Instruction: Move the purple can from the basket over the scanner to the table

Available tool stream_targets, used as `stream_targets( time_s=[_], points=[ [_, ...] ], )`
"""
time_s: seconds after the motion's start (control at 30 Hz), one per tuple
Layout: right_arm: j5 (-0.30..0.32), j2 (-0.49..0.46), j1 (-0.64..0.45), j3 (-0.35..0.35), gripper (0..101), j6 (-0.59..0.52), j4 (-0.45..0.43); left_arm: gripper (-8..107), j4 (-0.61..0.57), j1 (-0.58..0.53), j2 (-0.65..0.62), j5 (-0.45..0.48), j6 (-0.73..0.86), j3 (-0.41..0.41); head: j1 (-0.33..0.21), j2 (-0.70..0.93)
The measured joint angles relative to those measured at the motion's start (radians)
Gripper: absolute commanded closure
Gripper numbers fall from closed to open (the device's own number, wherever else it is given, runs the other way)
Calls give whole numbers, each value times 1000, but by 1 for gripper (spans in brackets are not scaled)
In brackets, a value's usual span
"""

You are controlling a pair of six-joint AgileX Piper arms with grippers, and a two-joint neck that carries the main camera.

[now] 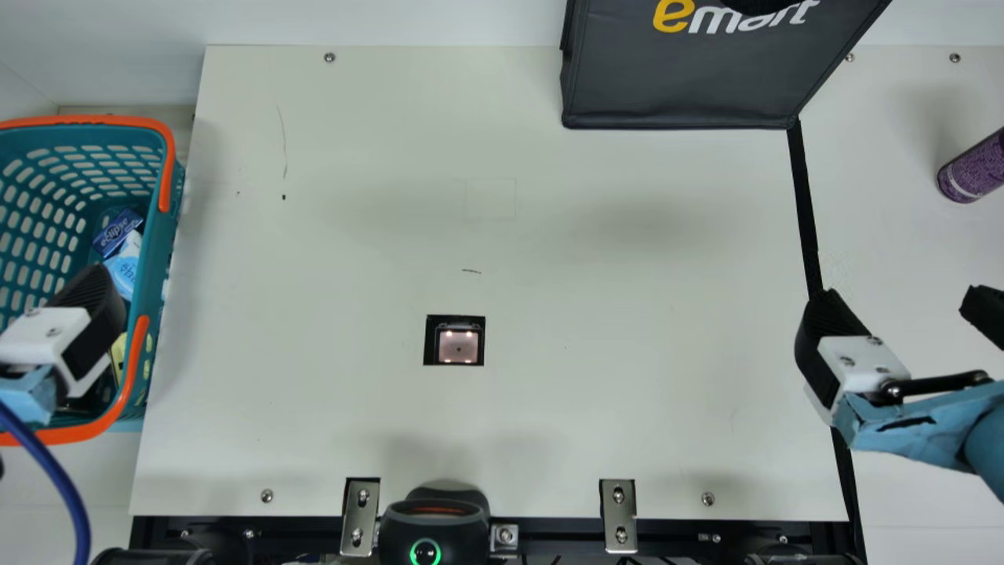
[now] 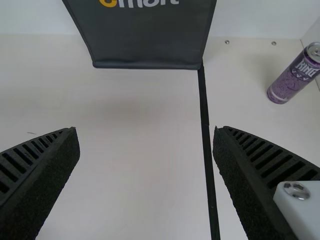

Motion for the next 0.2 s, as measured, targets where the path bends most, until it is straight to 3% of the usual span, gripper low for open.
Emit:
stream_targets(
  time_s=[0.2],
  points=[
    [0,-1,0,0,6,0,-1,9,0,0,0,0,0,0,0,0]
  ],
)
